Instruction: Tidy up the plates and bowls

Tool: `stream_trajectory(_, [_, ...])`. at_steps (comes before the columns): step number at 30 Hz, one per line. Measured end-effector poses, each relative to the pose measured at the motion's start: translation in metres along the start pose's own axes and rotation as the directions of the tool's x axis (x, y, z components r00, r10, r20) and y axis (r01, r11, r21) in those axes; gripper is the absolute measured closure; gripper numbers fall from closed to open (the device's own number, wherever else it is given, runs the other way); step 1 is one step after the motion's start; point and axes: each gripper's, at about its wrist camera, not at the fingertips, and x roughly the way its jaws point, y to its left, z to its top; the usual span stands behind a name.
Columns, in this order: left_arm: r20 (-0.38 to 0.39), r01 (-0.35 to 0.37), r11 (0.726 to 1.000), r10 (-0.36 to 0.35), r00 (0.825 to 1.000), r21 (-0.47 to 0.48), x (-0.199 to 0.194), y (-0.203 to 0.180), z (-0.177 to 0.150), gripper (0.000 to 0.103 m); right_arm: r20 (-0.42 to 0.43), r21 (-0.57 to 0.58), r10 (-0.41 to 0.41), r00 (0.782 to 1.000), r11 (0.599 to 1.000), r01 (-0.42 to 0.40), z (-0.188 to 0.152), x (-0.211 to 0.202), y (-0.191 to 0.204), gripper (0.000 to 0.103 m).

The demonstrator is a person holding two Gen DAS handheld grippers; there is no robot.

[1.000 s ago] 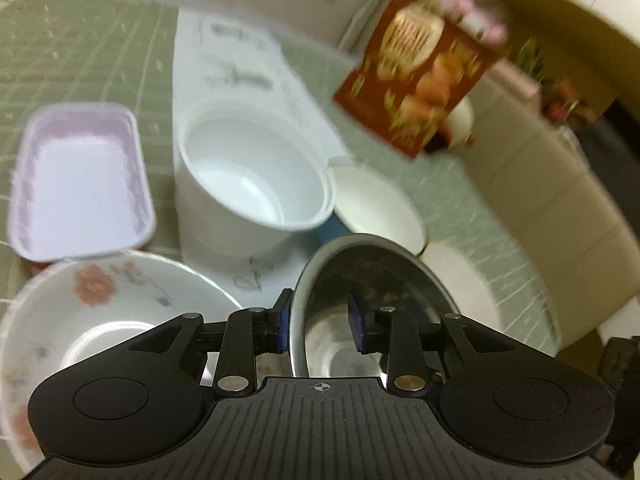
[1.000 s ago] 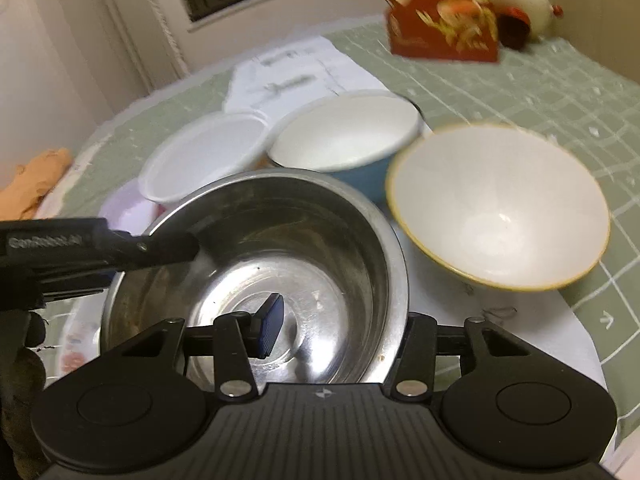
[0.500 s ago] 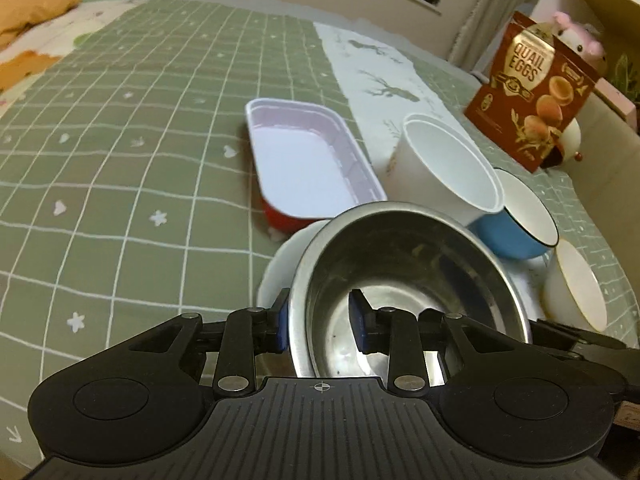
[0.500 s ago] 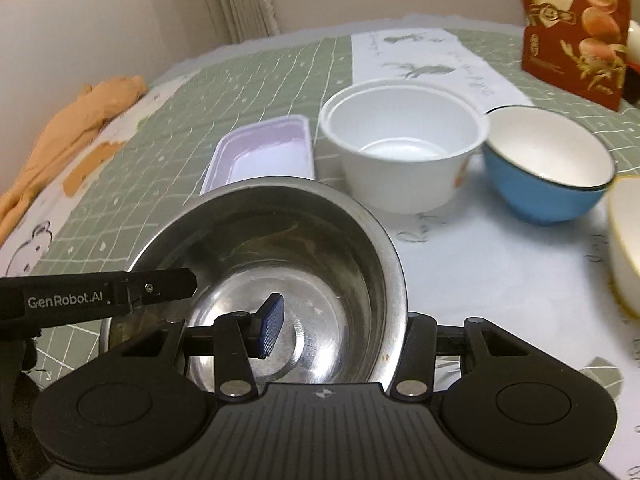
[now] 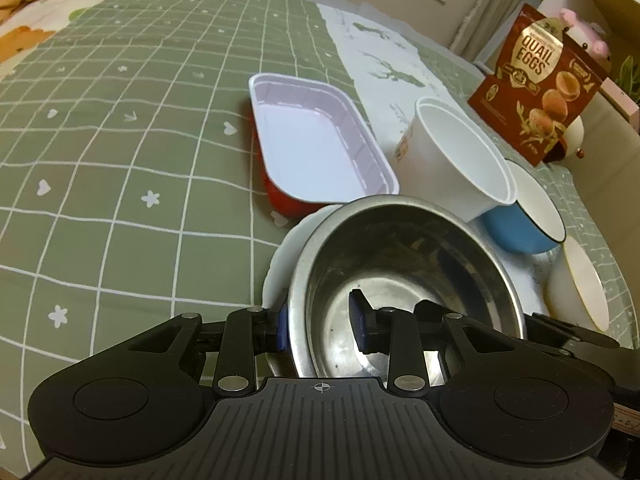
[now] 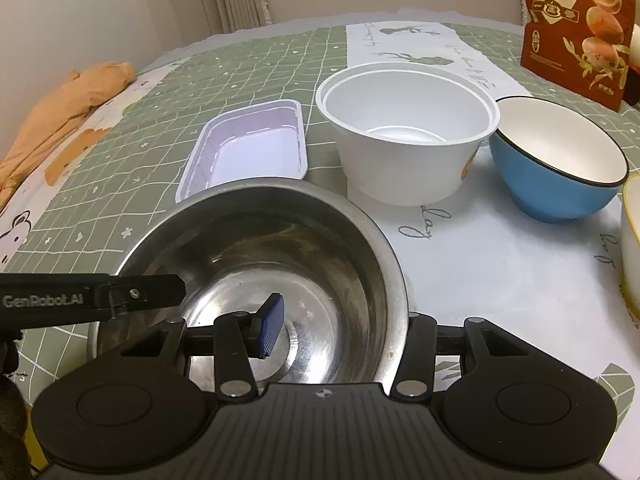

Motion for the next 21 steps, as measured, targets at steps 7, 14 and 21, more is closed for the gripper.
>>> stream_trajectory(7, [0.000,0.006,1.000,-0.006,1.000,0.014,-0.007,0.002,-0.001,0.071,0.007,-0.042,-0.009,1.000,0.999,0.009,-0.003,-0.001,0.004,0.057])
stream_trajectory(14, [0.078,-0.009,1.000,0.009,0.997,-0.003,-0.031,0.010,0.004,0.071,0.041,-0.048,-0.001,0.999,0.999,0.003,0.001,-0.013,0.002,0.056])
stream_trajectory(21, [0.051,-0.027,1.000,0.028,0.998,-0.012,-0.023,0.013,0.008,0.071,0.120,-0.090,-0.016,0.993,0.996,0.027,0.004,-0.033,-0.001,0.050])
